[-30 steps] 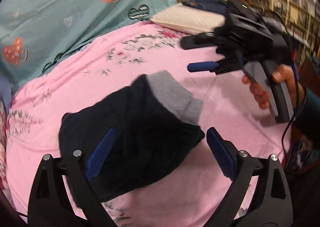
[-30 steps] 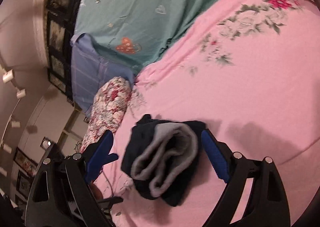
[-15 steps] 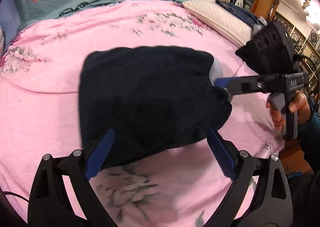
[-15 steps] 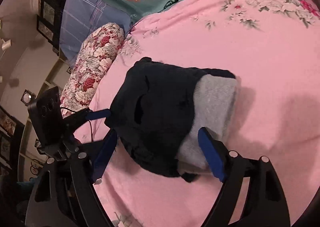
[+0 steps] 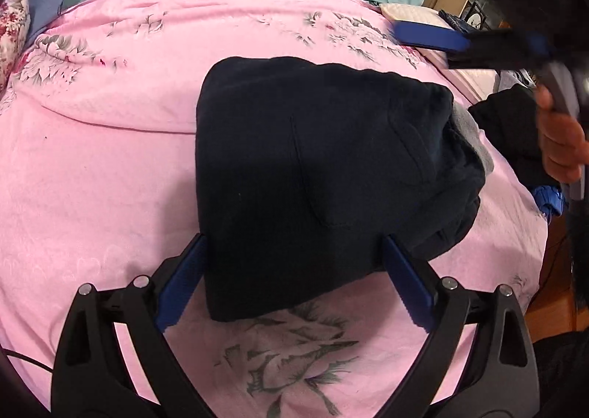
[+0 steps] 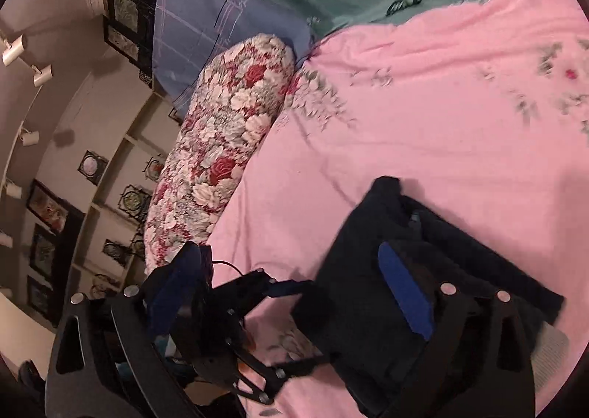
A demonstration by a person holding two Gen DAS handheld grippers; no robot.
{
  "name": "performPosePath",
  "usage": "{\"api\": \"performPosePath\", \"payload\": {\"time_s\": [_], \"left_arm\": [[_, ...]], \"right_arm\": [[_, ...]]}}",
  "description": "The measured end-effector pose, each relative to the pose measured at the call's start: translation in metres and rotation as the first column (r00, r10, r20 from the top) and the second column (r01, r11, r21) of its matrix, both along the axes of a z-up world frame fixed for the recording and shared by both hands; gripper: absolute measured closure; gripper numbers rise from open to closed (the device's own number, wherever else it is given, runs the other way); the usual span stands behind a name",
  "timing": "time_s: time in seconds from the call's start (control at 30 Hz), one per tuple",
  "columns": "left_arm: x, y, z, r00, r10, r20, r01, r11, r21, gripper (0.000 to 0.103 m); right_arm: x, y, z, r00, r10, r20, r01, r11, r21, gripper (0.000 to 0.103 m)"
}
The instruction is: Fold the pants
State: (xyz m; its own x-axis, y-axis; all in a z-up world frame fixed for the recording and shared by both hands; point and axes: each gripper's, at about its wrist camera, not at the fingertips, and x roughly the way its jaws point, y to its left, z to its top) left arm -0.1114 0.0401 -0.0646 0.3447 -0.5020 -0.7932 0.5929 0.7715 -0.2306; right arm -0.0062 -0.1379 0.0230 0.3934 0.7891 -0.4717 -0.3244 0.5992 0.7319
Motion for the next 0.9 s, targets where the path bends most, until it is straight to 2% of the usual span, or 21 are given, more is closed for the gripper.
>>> {"api": "performPosePath", "payload": {"time_s": [0.07, 0.13, 0.17, 0.2, 0.27, 0.3, 0.37, 0.43, 0.5, 0.6, 0.67, 0.73, 0.9], "left_arm": [[0.002, 0.003, -0.001, 1.0, 0.0, -0.014, 0.0, 1.0, -0.009, 0.008], [0.002, 0.003, -0.005, 1.0, -0.002, -0.025, 0.002, 1.0, 0.002, 0.006], [0.002, 0.003, -0.007, 1.0, -0.004, -0.03, 0.005, 1.0, 0.007, 0.006], [0.002, 0.004, -0.01, 0.999, -0.008, -0.046, 0.008, 1.0, 0.01, 0.006], [-0.001, 0.005, -0.01, 0.999, -0.02, -0.039, 0.02, 1.0, 0.016, 0.005], [-0.002, 0.006, -0.009, 0.999, -0.024, -0.037, 0.025, 1.0, 0.018, 0.005], [-0.004, 0.011, -0.003, 0.999, -0.026, -0.032, 0.026, 1.0, 0.007, 0.005], [-0.002, 0.021, 0.007, 1.0, -0.008, -0.022, 0.007, 0.999, -0.031, 0.005], [0.004, 0.034, 0.017, 0.999, 0.03, -0.021, -0.032, 0.996, -0.086, 0.005], [0.021, 0.052, 0.023, 0.991, 0.106, -0.076, -0.118, 0.98, -0.163, 0.005], [0.035, 0.057, 0.021, 0.979, 0.143, -0.142, -0.169, 0.968, -0.186, 0.004], [0.049, 0.054, 0.017, 0.971, 0.139, -0.194, -0.177, 0.964, -0.197, 0.004], [0.063, 0.031, 0.006, 0.963, 0.095, -0.254, -0.14, 0.976, -0.167, 0.004]], "right_arm": [[0.03, 0.023, -0.021, 0.996, 0.027, -0.083, -0.026, 0.999, 0.019, 0.005], [0.049, 0.028, -0.041, 0.992, -0.022, -0.122, 0.016, 0.998, -0.053, 0.006], [0.062, 0.027, -0.05, 0.99, -0.066, -0.125, 0.052, 0.992, -0.114, 0.008], [0.067, 0.023, -0.055, 0.988, -0.094, -0.12, 0.078, 0.988, -0.136, 0.008], [0.071, 0.007, -0.051, 0.974, -0.21, -0.091, 0.185, 0.956, -0.228, 0.008], [0.067, -0.007, -0.045, 0.968, -0.243, -0.071, 0.222, 0.95, -0.218, 0.008], [0.049, -0.041, -0.033, 0.966, -0.249, -0.078, 0.24, 0.965, -0.107, 0.008], [0.016, -0.073, -0.024, 0.96, -0.268, -0.079, 0.266, 0.963, -0.035, 0.006], [-0.028, -0.104, -0.015, 0.95, -0.306, -0.056, 0.306, 0.952, -0.02, 0.004], [-0.085, -0.134, -0.023, 0.939, -0.337, -0.072, 0.336, 0.941, -0.038, 0.004], [-0.114, -0.141, -0.035, 0.942, -0.321, -0.102, 0.318, 0.947, -0.043, 0.004], [-0.134, -0.135, -0.054, 0.946, -0.289, -0.149, 0.286, 0.957, -0.046, 0.004], [-0.135, -0.118, -0.089, 0.94, -0.243, -0.241, 0.242, 0.97, -0.037, 0.004]]}}
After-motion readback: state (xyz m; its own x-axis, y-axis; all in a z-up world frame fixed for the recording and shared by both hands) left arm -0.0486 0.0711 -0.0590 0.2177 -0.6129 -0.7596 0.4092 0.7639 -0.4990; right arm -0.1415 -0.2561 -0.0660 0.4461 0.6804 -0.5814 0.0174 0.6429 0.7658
